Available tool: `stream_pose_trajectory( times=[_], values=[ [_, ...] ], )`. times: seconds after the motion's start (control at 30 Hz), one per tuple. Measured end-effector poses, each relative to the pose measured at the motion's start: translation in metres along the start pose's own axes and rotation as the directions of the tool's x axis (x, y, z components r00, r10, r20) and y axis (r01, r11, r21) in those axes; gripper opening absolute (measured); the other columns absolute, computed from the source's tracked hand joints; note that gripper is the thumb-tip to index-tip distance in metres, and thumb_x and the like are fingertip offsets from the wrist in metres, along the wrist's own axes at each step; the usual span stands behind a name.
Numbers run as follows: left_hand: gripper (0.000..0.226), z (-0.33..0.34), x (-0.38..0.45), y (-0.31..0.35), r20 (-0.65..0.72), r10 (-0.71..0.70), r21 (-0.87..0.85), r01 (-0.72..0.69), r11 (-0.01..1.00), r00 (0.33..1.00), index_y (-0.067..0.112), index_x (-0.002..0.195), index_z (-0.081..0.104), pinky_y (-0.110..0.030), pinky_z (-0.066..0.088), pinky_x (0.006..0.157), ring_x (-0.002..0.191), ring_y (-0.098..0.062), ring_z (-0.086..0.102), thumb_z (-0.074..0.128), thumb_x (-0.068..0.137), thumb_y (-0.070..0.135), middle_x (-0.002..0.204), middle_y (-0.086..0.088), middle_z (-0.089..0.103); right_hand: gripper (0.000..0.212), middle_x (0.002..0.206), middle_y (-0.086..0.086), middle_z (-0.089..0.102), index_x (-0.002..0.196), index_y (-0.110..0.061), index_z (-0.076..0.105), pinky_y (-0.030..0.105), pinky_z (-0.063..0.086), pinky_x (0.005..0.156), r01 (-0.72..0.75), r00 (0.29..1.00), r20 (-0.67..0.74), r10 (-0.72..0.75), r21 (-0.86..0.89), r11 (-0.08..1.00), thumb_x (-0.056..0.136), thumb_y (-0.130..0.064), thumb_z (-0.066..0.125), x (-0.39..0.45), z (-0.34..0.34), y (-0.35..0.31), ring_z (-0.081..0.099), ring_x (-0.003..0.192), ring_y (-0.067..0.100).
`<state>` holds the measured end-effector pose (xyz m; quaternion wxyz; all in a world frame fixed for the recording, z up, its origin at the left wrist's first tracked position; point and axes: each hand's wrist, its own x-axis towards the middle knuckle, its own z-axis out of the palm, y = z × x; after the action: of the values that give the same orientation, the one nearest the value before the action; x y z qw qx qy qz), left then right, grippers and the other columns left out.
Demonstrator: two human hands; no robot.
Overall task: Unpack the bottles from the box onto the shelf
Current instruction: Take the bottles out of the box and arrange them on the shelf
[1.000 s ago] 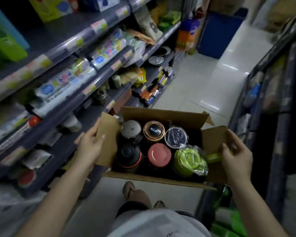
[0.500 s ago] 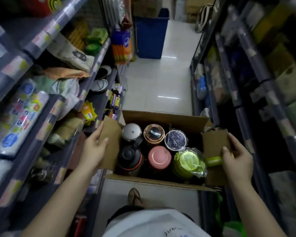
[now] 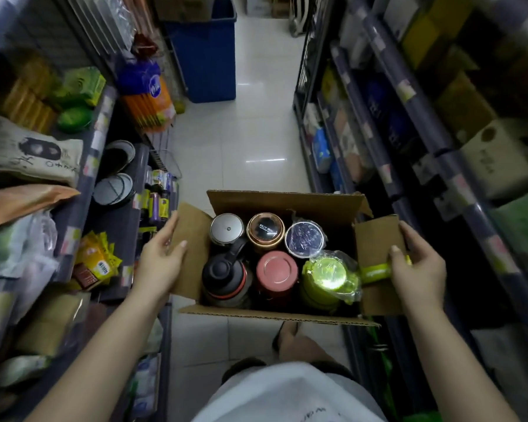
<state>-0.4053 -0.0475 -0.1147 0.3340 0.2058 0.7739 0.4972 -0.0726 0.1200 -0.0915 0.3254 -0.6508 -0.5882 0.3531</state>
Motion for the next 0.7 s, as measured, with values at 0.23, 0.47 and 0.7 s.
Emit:
stream_pose_trajectory(
  times=[0.23,0.47,0.7],
  values=[
    [0.059,0.048,0.048,0.046,-0.103,-0.023,-0.089,0.014,0.996,0.994,0.038,0.143,0.035,-0.038,0.051,0.091,0.116,-0.023,0.059,0.049,0.096,0.005,0.139,-0.003,0.052,0.047,0.120,0.005,0.065,0.131,-0.033,0.055,0.027,0.041,0.084,0.013,0.998,0.068,-0.014,0.008,1.000,0.090,-0.011,0.055,0.100,0.016,-0.028,0.061,0.107,0.023],
    [0.060,0.068,0.086,0.079,-0.179,0.010,-0.079,-0.024,0.997,0.984,0.029,0.146,0.032,-0.032,0.047,0.094,0.120,-0.015,0.052,0.047,0.096,0.001,0.138,0.015,0.036,0.045,0.129,0.005,0.061,0.132,-0.029,0.055,0.027,0.042,0.093,0.041,0.990,0.136,-0.044,0.025,0.999,0.091,-0.010,0.054,0.169,0.038,-0.063,0.057,0.114,0.016],
    [0.060,0.053,0.126,0.076,-0.226,-0.003,-0.109,-0.022,0.994,0.974,0.026,0.146,0.032,-0.043,0.040,0.108,0.129,-0.015,0.045,0.048,0.094,-0.002,0.137,0.018,0.032,0.047,0.124,0.001,0.064,0.131,-0.031,0.055,0.033,0.045,0.099,0.113,0.977,0.184,-0.111,0.000,0.994,0.089,-0.009,0.055,0.200,0.083,-0.100,0.058,0.111,0.012]
  ],
)
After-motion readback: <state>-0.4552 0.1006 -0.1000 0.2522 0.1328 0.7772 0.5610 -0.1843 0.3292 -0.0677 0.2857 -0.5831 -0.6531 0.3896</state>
